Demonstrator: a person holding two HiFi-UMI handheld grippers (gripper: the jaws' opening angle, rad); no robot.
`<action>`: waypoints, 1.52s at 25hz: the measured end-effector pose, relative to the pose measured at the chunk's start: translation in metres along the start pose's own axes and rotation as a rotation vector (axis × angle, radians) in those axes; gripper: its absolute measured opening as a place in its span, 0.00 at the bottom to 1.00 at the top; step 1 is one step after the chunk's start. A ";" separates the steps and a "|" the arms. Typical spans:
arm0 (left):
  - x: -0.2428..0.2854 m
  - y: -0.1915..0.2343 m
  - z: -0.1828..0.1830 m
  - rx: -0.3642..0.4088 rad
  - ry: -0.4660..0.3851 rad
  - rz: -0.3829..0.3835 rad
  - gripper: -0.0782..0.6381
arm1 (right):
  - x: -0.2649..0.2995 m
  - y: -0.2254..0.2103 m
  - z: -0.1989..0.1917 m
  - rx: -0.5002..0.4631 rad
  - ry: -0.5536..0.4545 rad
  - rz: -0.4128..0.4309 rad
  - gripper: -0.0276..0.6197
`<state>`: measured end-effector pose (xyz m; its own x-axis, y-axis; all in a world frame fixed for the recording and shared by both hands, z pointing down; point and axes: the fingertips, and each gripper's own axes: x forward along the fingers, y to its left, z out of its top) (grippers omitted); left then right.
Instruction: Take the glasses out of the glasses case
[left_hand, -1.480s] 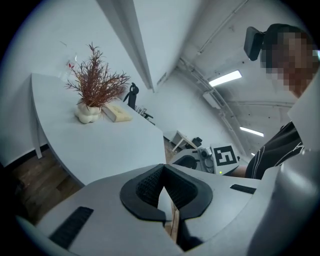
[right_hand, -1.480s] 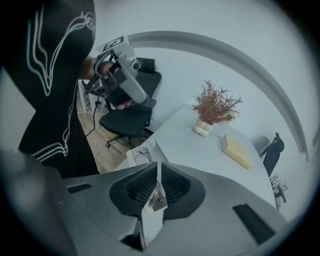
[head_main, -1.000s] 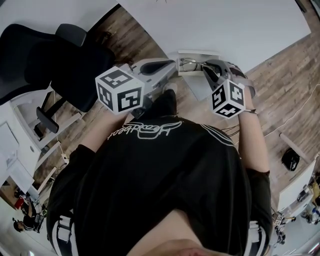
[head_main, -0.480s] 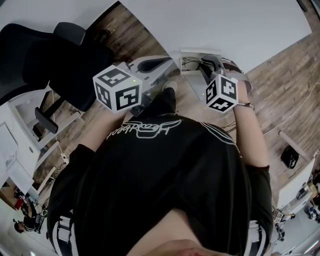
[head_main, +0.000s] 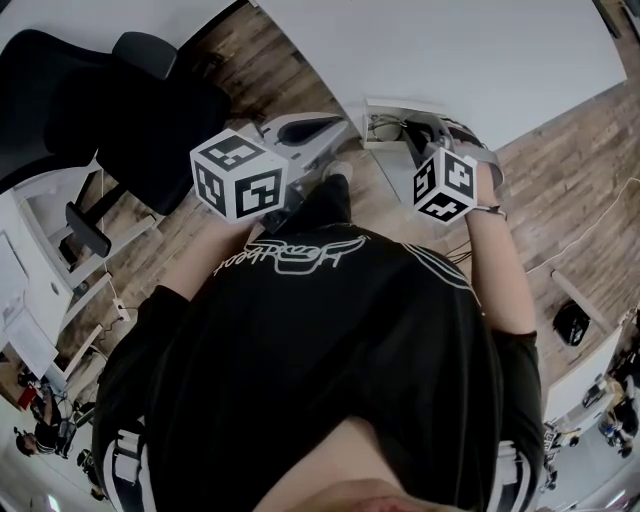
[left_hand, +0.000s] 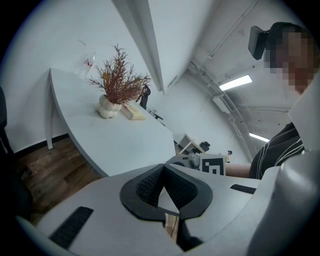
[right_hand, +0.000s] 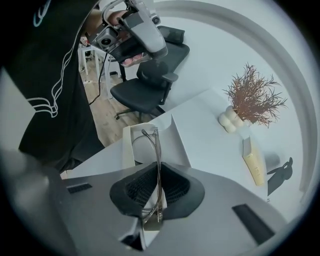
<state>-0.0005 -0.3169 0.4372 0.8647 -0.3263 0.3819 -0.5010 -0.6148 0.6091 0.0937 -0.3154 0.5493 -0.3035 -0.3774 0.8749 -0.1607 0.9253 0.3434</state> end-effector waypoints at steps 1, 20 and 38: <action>0.000 0.000 0.000 -0.001 0.001 0.001 0.12 | 0.001 0.000 0.000 0.001 0.000 0.004 0.08; -0.010 0.000 0.002 -0.001 -0.013 0.022 0.12 | -0.004 -0.019 0.005 -0.016 0.003 -0.089 0.08; -0.039 -0.032 -0.026 0.017 -0.053 0.033 0.12 | -0.067 -0.017 0.037 -0.065 -0.091 -0.284 0.08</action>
<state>-0.0194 -0.2659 0.4212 0.8484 -0.3845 0.3638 -0.5294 -0.6151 0.5843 0.0822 -0.3071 0.4728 -0.3379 -0.6206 0.7076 -0.1920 0.7815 0.5936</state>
